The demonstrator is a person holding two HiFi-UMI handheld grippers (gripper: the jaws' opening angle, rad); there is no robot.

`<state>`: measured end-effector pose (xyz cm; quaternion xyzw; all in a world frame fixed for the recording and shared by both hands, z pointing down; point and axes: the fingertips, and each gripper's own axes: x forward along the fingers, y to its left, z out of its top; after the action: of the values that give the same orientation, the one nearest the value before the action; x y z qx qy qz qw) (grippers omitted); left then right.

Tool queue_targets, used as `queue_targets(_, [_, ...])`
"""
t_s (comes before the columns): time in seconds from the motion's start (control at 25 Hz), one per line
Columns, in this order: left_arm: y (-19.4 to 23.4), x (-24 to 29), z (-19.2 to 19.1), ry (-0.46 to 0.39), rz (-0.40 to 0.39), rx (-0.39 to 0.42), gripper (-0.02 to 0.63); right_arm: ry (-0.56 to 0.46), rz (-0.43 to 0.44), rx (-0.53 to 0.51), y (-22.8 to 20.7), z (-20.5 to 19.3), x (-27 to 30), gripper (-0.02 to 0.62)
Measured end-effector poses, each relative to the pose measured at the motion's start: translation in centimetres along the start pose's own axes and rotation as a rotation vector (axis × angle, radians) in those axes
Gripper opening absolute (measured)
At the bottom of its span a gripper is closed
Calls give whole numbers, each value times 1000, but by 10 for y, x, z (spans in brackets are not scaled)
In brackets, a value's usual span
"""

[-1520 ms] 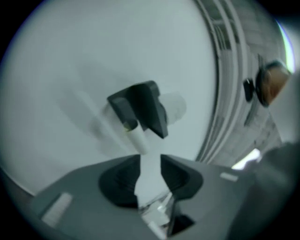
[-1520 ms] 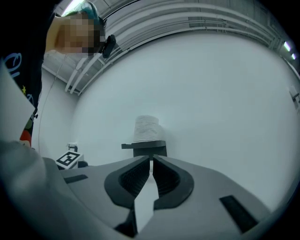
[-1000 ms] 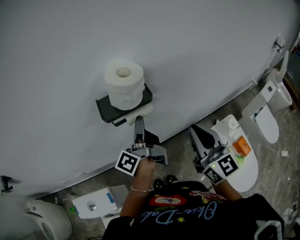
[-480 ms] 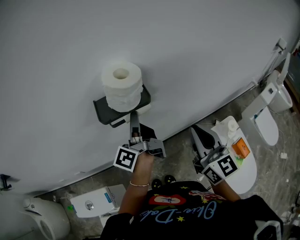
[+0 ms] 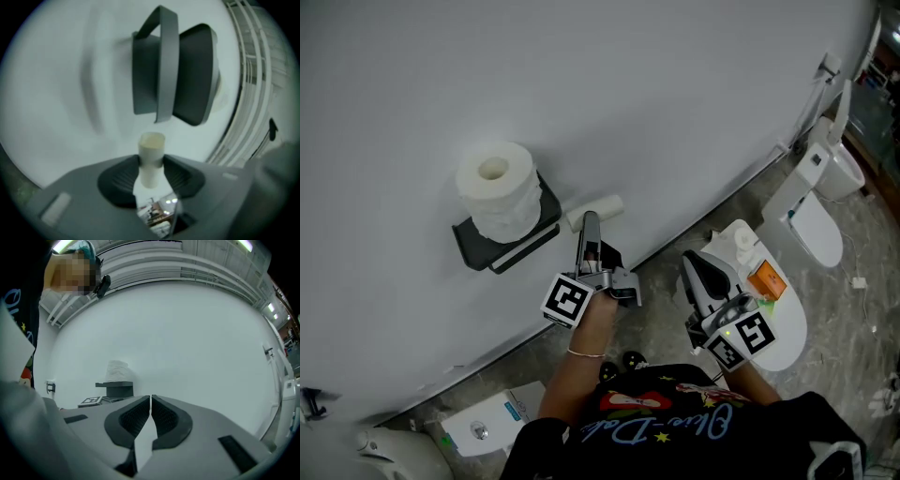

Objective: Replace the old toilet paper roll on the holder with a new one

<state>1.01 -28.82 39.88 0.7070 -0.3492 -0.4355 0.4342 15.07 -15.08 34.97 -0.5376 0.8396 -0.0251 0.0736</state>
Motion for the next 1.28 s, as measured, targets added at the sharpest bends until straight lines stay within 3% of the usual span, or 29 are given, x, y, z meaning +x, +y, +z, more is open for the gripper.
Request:
queue_targets(0.08, [3,4,-23,61,5,35,158,0,-34,-2,-9,2,-12,14])
queue_targets(0.16, [-4,0,-44,140,-18,145,158,0,-59,-2,-16,3,-22,14])
queue_targets(0.28, [-19,-18,-60,264,-53,464,160,2,-74,7,-22,2,-29,14])
queue_targets(0.36, [-21,-37,-56,322,-34,689,160,-1,-59,21,-20,0,-25,14])
queue_targets(0.52, [-25,-79,-26,363,51,1079,160,-12,16,41,-2,-2,-4,14])
queue_targets(0.64, [-37,-105,-1,362,103,1286,161,-23,88,44,19,-1,13,14])
queue_targets(0.76, [-40,-129,20,358,159,1362,161,-19,148,53,38,-6,24,14])
queue_targets(0.92, [-35,-152,36,355,244,1367,161,-2,195,69,55,-16,34,14])
queue_targets(1.28, [-47,-160,48,298,252,1364,164,12,258,63,71,-18,47,14])
